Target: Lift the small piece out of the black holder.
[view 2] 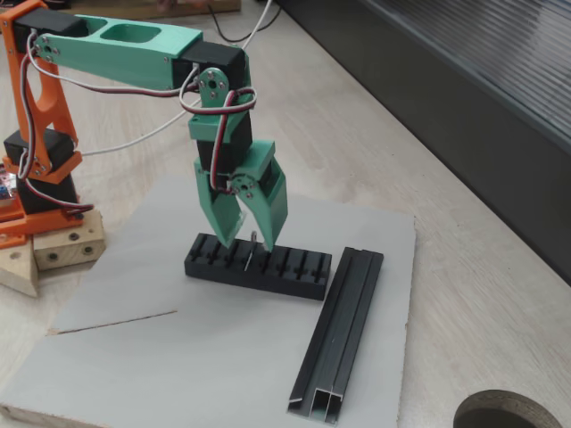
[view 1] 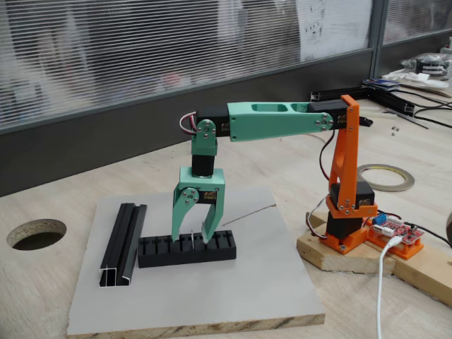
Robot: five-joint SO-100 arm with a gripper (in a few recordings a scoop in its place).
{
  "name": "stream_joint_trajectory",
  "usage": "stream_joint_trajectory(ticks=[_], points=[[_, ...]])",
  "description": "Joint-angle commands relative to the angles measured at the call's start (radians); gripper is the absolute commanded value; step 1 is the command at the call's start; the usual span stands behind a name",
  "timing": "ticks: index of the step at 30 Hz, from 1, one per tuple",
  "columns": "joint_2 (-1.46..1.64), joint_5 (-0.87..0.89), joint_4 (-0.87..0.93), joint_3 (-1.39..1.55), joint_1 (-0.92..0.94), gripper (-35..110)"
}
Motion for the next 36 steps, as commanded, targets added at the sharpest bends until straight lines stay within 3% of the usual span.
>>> stream_joint_trajectory(ticks=[1, 36], points=[[0.014, 0.006, -0.003, -0.002, -0.015, 41], [-0.049, 0.006, -0.005, -0.012, -0.071, 40]])
